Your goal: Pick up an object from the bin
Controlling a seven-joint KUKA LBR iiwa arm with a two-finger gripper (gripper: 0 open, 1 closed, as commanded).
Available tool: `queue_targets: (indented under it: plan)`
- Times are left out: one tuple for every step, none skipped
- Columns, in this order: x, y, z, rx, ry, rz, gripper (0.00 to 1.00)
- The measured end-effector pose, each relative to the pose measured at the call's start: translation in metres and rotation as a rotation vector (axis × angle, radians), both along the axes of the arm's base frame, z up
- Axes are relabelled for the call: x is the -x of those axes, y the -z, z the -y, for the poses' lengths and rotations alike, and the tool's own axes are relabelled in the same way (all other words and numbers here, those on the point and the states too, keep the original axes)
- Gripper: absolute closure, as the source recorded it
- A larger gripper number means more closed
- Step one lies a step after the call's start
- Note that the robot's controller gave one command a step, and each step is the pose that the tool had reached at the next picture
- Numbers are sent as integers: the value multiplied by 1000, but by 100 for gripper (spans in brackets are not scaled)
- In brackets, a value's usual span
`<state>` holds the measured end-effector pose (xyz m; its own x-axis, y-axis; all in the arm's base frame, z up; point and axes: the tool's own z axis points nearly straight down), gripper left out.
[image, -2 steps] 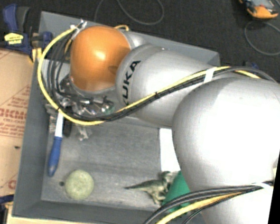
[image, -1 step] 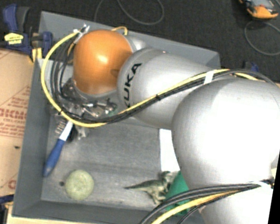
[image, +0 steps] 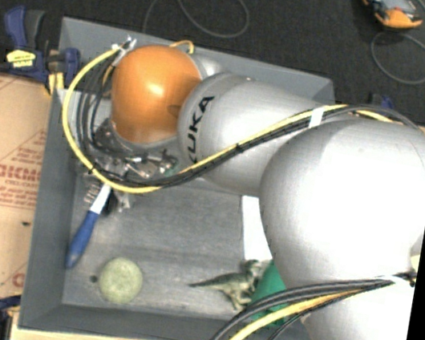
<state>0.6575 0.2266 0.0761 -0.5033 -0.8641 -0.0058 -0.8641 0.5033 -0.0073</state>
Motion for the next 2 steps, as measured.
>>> queue_targets:
  plan:
    - [-2,-48,0,-2,7,-1,100]
    - [-1,-33,1,-1,11,-9,100]
